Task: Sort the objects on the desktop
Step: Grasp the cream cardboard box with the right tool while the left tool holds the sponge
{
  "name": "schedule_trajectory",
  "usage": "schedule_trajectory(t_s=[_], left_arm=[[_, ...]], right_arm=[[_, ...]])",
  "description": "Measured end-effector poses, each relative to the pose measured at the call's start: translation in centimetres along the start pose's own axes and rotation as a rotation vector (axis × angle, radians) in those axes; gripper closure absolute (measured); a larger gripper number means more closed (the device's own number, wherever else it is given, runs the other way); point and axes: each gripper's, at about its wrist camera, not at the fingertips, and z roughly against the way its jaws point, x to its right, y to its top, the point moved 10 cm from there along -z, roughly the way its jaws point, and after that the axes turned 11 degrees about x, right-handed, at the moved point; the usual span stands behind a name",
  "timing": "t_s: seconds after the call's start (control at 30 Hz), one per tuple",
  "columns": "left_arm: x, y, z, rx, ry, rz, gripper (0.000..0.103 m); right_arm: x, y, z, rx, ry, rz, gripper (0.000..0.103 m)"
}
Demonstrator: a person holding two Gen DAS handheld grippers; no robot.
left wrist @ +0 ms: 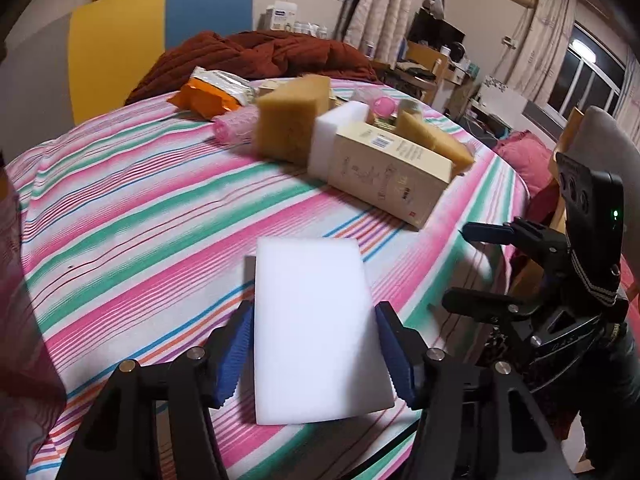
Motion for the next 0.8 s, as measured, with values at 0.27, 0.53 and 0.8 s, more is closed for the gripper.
schedule_trajectory(t_s=[0.27, 0.53, 0.8], left_arm=[[-3.2, -0.2, 1.6, 0.051, 0.084, 0.045, 0.042], [-3.6, -0.4, 1.6, 0.076, 0.093, 0.035, 0.04], [-3.5, -0.4, 1.5, 0.083, 0.081, 0.041, 0.037]], right_arm=[[-0.1, 0.7, 0.4, 0.036, -0.035, 0.004, 0.0], [1.2, 4.1, 0.2, 0.135, -0.123, 0.028, 0.015], [2.8, 6.3, -1.3, 0.161, -0.163, 0.031, 0.015]])
